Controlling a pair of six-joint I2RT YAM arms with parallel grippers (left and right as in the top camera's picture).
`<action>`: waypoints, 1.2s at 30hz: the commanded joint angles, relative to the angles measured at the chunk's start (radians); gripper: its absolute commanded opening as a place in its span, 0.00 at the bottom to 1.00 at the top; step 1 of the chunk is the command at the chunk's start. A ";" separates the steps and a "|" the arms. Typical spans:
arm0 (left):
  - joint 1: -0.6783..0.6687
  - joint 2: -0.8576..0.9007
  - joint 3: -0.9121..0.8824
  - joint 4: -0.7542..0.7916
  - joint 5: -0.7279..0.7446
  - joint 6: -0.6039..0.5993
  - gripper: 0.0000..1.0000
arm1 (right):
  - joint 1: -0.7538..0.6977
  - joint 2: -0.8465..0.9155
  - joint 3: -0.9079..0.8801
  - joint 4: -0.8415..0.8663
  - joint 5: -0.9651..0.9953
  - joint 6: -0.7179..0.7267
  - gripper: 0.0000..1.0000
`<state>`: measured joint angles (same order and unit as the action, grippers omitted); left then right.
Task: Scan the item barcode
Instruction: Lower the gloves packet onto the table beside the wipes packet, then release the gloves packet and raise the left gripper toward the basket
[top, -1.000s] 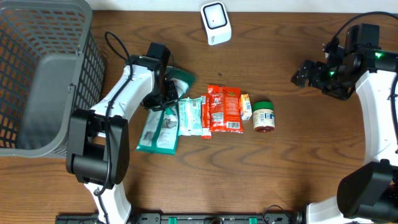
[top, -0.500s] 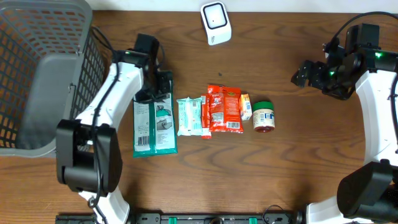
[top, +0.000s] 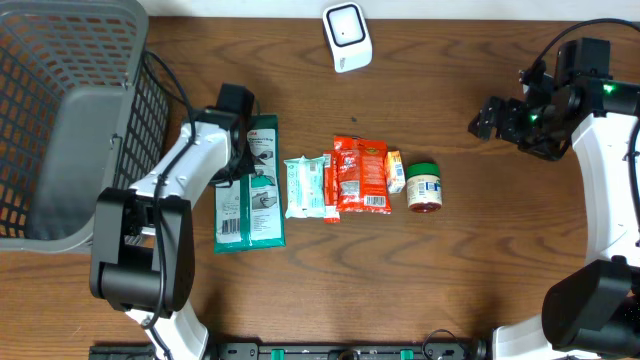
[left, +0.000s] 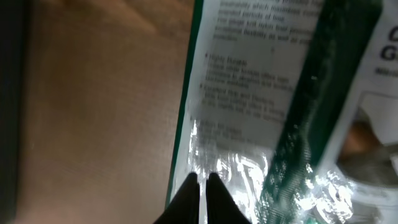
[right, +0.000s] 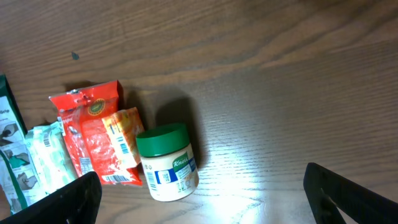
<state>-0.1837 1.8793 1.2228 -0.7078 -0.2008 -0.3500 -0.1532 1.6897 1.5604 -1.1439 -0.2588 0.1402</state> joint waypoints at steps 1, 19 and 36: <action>0.004 -0.004 -0.046 0.067 -0.048 0.092 0.07 | -0.011 -0.010 0.000 0.000 -0.008 -0.003 0.99; 0.001 -0.004 -0.195 0.262 0.195 0.106 0.08 | -0.011 -0.010 0.000 -0.001 -0.008 -0.003 0.99; -0.030 -0.077 -0.183 0.249 0.356 0.182 0.08 | -0.011 -0.010 0.000 -0.001 -0.008 -0.003 0.99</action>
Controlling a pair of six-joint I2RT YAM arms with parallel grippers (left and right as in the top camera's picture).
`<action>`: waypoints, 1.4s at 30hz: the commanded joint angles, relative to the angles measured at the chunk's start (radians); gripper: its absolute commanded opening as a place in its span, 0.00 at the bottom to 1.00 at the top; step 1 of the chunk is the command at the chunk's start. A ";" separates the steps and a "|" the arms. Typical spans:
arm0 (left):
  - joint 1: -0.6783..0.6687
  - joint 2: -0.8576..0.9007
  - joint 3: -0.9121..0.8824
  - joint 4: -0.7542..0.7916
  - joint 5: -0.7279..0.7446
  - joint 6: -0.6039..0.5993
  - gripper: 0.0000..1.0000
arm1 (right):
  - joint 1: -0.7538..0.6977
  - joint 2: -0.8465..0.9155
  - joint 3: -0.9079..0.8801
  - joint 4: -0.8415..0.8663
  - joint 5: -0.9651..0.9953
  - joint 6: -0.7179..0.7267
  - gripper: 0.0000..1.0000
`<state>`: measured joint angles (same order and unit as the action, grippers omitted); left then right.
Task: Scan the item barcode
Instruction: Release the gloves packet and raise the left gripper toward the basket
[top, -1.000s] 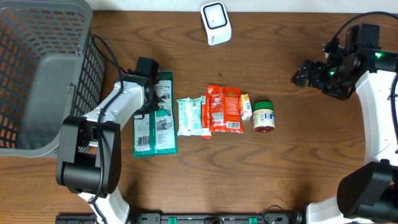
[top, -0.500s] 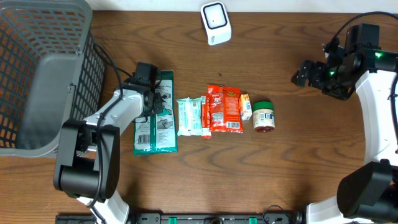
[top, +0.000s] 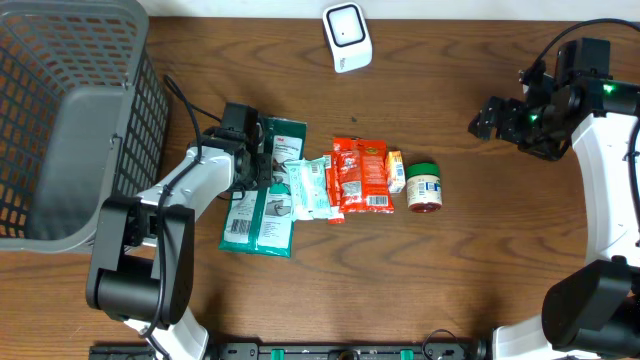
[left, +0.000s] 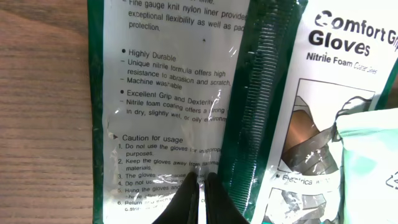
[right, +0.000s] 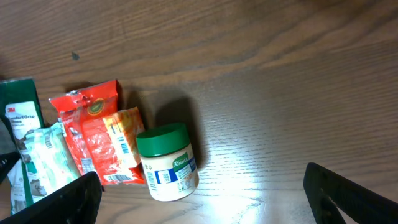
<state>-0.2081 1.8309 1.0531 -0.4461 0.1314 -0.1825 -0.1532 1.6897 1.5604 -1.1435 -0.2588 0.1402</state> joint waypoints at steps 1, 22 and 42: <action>-0.004 -0.050 0.002 -0.023 0.005 0.014 0.08 | -0.011 -0.010 0.000 -0.001 -0.008 -0.003 0.99; 0.202 -0.479 0.216 -0.464 -0.244 0.051 0.12 | -0.011 -0.010 0.000 -0.001 -0.008 -0.003 0.99; 0.222 -0.483 0.216 -0.450 -0.414 0.126 0.12 | -0.011 -0.010 0.000 -0.001 -0.008 -0.003 0.99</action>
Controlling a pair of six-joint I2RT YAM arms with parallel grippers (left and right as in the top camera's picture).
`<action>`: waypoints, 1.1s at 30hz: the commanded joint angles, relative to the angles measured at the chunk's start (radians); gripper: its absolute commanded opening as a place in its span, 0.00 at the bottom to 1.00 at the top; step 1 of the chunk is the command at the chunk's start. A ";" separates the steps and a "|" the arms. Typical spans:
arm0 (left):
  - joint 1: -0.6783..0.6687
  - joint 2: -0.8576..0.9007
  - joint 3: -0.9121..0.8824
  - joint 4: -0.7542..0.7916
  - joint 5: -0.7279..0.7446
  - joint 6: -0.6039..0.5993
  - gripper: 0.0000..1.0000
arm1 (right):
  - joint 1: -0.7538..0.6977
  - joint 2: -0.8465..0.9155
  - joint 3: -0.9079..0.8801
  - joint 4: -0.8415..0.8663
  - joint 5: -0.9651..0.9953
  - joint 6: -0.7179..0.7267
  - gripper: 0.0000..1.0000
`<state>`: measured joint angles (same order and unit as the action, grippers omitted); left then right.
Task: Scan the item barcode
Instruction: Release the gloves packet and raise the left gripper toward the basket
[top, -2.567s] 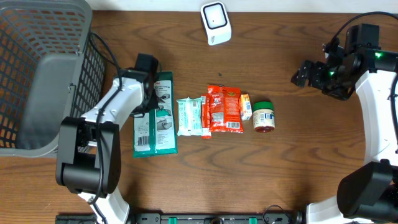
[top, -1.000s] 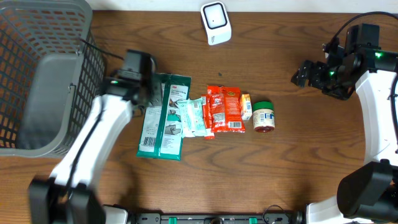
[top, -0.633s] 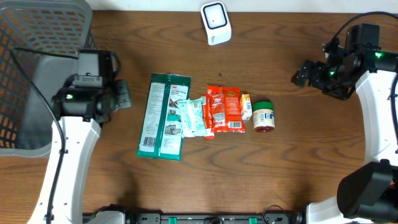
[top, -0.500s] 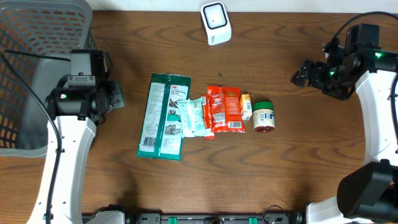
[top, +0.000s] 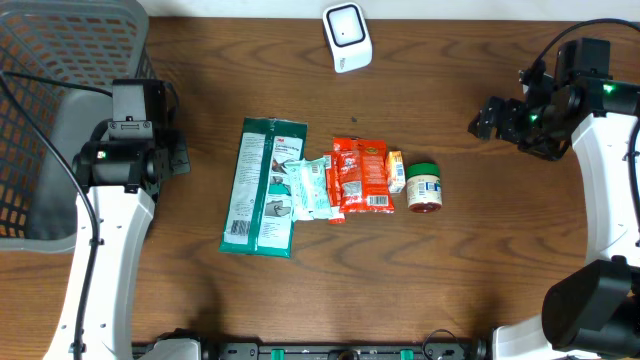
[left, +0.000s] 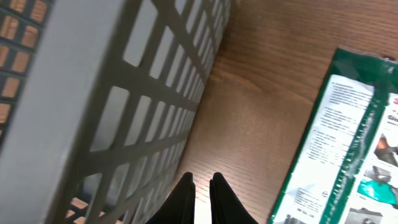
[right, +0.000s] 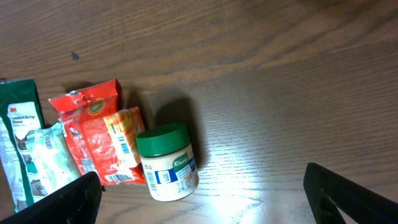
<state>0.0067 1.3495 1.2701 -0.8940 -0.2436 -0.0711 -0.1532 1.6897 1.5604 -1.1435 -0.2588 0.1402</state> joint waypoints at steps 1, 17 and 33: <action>0.011 -0.001 -0.001 -0.001 -0.039 0.015 0.12 | -0.011 -0.010 0.000 -0.001 -0.008 -0.003 0.99; 0.092 -0.047 -0.001 0.057 0.069 -0.015 0.11 | -0.011 -0.010 0.000 -0.001 -0.008 -0.003 0.99; 0.089 0.124 -0.001 0.490 0.260 0.181 0.08 | -0.011 -0.010 0.000 -0.001 -0.008 -0.003 0.99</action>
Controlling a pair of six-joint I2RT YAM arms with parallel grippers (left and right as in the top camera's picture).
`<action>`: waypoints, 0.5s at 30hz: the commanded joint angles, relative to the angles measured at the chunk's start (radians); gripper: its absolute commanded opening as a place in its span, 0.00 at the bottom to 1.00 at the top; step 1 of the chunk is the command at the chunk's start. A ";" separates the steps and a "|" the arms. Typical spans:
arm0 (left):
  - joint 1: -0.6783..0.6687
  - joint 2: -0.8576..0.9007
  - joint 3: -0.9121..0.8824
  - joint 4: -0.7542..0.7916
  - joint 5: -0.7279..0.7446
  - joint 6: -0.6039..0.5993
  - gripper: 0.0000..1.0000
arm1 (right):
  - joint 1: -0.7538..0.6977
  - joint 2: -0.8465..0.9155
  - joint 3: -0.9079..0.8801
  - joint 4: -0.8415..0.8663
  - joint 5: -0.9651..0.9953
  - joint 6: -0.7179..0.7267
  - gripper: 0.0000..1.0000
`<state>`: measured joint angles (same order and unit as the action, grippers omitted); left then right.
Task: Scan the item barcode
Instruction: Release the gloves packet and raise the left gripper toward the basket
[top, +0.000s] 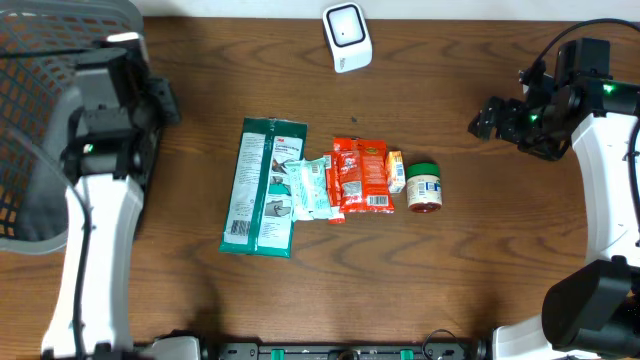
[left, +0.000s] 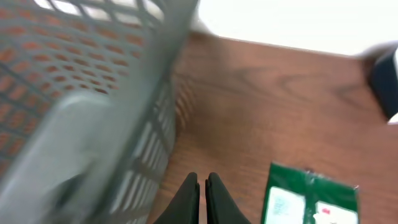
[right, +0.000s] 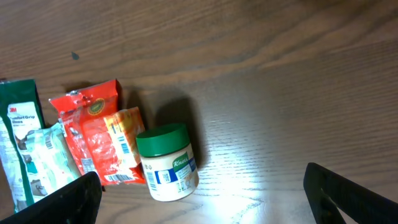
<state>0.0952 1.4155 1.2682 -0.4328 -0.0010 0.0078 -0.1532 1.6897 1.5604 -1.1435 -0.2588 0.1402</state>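
A white barcode scanner (top: 347, 37) stands at the table's back edge. Mid-table lies a row of items: a green gloves pack (top: 262, 187), a pale teal packet (top: 308, 187), a red packet (top: 362, 175), a small yellow packet (top: 395, 170) and a green-lidded jar (top: 424, 187). My left gripper (left: 202, 180) is shut with nothing in it, up beside the basket, well left of the gloves pack (left: 308, 196). My right gripper (right: 202, 193) hangs open high above the jar (right: 165, 163), at the right side (top: 485, 118).
A large grey wire basket (top: 50, 120) fills the left end of the table, and its wall (left: 81, 112) is close to my left fingers. Bare wood lies between the row of items and the scanner.
My left arm has shifted toward the table's back edge beside the basket, its gripper still shut. The items and the right arm have not moved.
My left gripper's shut tips were on the gloves pack, which lay apart from the other items. Then the pack lay further right, tilted against the teal packet. Then the gripper was off it by the basket, and now further back.
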 joint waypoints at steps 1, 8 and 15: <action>0.000 0.069 0.001 0.043 0.008 0.104 0.08 | -0.011 -0.010 0.000 -0.001 -0.008 -0.003 0.99; -0.003 0.060 0.001 0.118 0.008 0.105 0.08 | -0.011 -0.010 0.000 -0.001 -0.008 -0.003 0.99; -0.003 0.014 0.001 0.123 0.009 0.098 0.08 | -0.011 -0.010 0.000 -0.001 -0.008 -0.003 0.99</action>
<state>0.0898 1.4742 1.2678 -0.3073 0.0021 0.0952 -0.1532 1.6897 1.5604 -1.1435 -0.2588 0.1406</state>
